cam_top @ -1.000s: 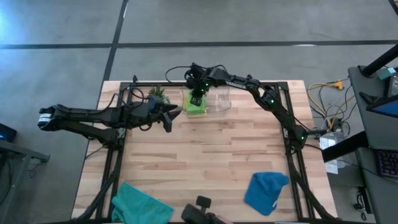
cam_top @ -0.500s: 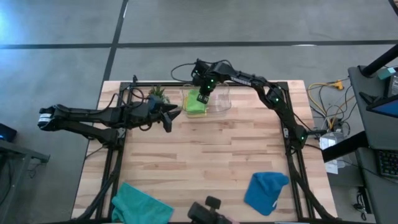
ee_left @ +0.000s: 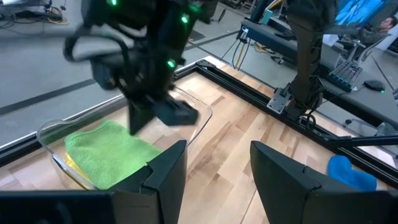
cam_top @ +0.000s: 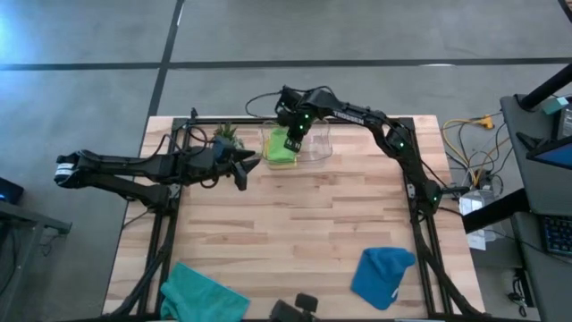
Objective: Fold microfiber towels
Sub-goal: Put the green microfiber towel in the transparent bin
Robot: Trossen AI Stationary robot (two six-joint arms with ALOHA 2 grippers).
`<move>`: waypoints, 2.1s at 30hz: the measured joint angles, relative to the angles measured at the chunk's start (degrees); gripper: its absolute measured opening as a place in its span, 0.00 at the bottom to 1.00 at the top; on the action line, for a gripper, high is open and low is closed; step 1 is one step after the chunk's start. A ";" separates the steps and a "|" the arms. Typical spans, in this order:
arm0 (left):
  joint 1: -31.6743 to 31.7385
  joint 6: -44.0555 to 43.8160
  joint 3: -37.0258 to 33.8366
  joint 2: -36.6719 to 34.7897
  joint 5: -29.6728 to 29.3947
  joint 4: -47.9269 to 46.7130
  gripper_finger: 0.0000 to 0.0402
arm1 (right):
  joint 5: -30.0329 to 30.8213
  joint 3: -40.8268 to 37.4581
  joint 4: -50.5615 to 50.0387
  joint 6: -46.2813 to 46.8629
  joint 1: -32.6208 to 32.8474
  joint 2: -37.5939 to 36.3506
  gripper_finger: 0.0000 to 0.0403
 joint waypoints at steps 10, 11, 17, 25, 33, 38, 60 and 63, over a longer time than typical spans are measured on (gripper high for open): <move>0.00 0.04 -0.06 0.21 0.37 -0.16 0.40 | 0.00 -0.94 -1.61 -0.83 2.85 0.58 0.02; 0.00 0.03 -0.06 0.23 0.50 -0.18 0.40 | -0.01 -0.93 -1.97 -0.76 2.82 0.58 0.02; 0.00 -0.04 -0.06 0.28 1.22 -0.14 0.40 | -1.06 -0.35 -4.21 -0.79 3.93 0.39 0.02; -0.02 -0.13 -0.06 0.28 1.26 -0.12 0.40 | -0.37 -0.42 -3.96 -0.96 6.12 0.42 0.02; -0.02 -0.20 -0.06 0.28 1.38 -0.05 0.40 | 8.00 1.50 -0.02 -1.02 5.31 0.16 0.02; -0.02 -0.20 -0.06 0.28 1.42 -0.01 0.40 | 7.37 1.73 7.32 -0.29 4.44 0.19 0.02; -0.02 -0.39 0.10 3.76 2.10 0.72 0.40 | 3.84 3.11 12.84 6.92 3.36 4.48 0.02; -0.02 -0.42 0.21 3.60 2.12 1.48 0.40 | 0.41 4.75 10.41 6.90 3.31 3.81 0.02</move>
